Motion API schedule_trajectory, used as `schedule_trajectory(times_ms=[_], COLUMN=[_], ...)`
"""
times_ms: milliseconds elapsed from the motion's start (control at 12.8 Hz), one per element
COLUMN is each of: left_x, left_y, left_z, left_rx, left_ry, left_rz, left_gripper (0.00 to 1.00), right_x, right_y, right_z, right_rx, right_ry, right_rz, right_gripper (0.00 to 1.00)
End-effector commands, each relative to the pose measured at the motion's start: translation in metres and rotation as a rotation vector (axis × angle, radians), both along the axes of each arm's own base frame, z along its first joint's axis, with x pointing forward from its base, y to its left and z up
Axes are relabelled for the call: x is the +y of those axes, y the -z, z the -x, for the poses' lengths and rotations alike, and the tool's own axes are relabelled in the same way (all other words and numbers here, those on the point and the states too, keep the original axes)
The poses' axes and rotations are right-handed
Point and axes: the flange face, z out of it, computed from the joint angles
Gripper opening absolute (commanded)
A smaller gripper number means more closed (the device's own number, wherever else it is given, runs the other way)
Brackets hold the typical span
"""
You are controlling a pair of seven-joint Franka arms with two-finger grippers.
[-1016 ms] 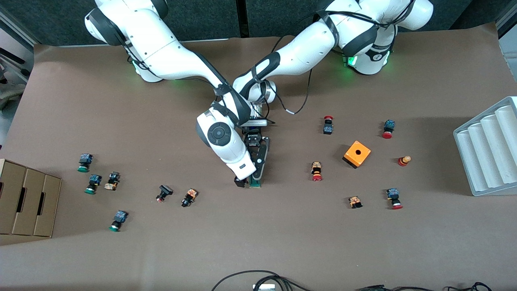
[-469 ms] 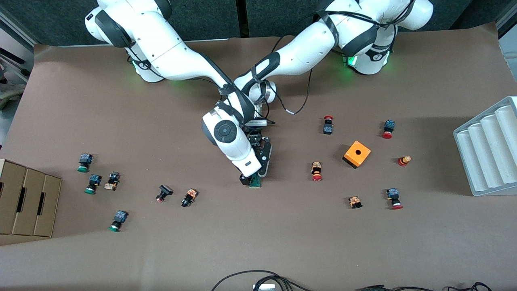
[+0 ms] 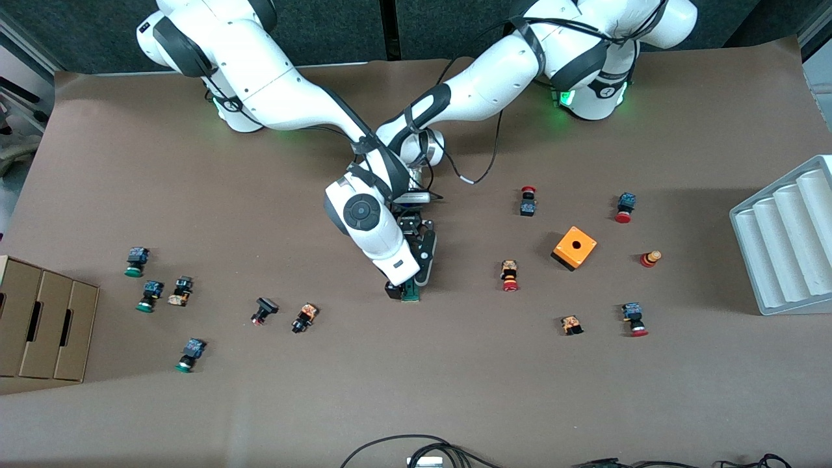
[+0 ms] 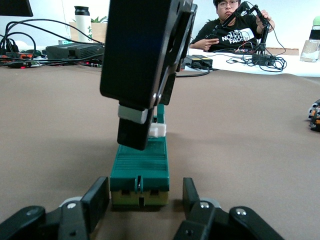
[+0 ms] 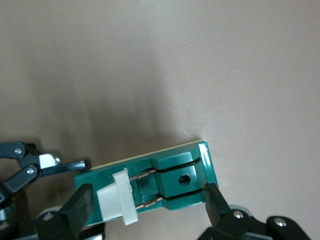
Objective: Close load switch with both arms
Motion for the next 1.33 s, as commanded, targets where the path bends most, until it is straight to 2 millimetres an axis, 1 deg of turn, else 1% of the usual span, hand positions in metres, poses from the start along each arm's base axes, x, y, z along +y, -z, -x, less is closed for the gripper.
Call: schedule_trajectory(times_ms=[0,235,391,469,547,625,860,938,1251], left_x=[-0.0041,-0.0041,-0.0037,-0.0037,-0.0037,-0.0042,-0.0042,-0.0042,-0.0042], left_y=[0.012,0.012,0.0125,0.0125,0.0125,0.0125,0.0125,0.0125,0.0125], left_z=[-0.0005,-0.0005,-0.0001,-0.0001,-0.0001,0.0008,0.0008,0.0008,0.0008], left_rx=[-0.009,-0.009,-0.009,-0.009,-0.009,-0.009,-0.009,-0.009,-0.009], left_ry=[0.003,0.003,0.003,0.003,0.003,0.005,0.005,0.005,0.005], left_rz=[0.01,0.01,0.009,0.009,0.009,0.009,0.009,0.009,0.009], left_gripper=[0.67,0.66,0.66,0.66,0.65,0.65,0.65,0.65,0.65], right_x=[0.0026,-0.0043,-0.004,-0.0041,-0.005,-0.0048,-0.0047,-0.0038,-0.0038], right_y=[0.0021,0.0011,-0.0003,0.0006,0.0006,-0.0004,-0.0025,-0.0025,-0.0025], right_z=[-0.0036,-0.0099,-0.0103,-0.0103,-0.0109,-0.0111,-0.0113,-0.0106,-0.0106], right_rx=[-0.024,-0.034,-0.038,-0.038,-0.038,-0.04,-0.041,-0.041,-0.041], right_ry=[-0.001,0.005,0.004,0.003,0.004,0.004,0.004,0.003,0.003], right_rz=[-0.009,-0.003,-0.005,-0.005,-0.005,-0.006,-0.007,-0.007,-0.007], right_gripper=[0.99,0.98,0.93,0.93,0.9,0.83,0.81,0.74,0.74])
